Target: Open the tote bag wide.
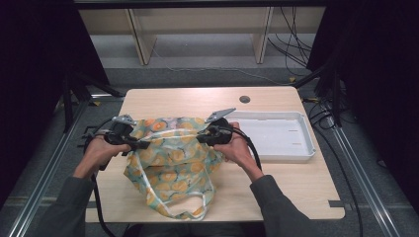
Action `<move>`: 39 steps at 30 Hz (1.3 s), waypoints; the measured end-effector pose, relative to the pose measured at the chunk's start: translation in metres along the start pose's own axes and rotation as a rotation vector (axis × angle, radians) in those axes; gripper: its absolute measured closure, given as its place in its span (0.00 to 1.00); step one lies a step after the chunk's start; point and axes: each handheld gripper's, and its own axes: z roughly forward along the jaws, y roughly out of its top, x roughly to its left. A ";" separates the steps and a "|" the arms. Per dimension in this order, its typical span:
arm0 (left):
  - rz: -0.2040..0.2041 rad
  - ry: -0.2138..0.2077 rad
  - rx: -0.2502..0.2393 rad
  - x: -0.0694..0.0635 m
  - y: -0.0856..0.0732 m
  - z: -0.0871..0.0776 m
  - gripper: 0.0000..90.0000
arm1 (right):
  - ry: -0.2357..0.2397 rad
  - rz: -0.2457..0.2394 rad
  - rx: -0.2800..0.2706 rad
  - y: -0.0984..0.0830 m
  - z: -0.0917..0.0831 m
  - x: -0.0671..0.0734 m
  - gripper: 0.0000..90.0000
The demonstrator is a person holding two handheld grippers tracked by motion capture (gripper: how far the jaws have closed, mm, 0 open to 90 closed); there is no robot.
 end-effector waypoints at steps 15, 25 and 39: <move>-0.098 0.022 0.073 0.031 -0.023 0.028 0.97 | -0.077 -0.072 0.015 0.006 0.008 0.023 0.63; -0.098 0.019 0.055 0.027 -0.023 0.027 0.96 | -0.002 -0.218 0.090 0.010 0.034 0.062 0.54; -0.050 0.080 0.076 0.008 -0.017 0.011 0.59 | -0.014 -0.318 0.226 -0.001 0.064 0.059 1.00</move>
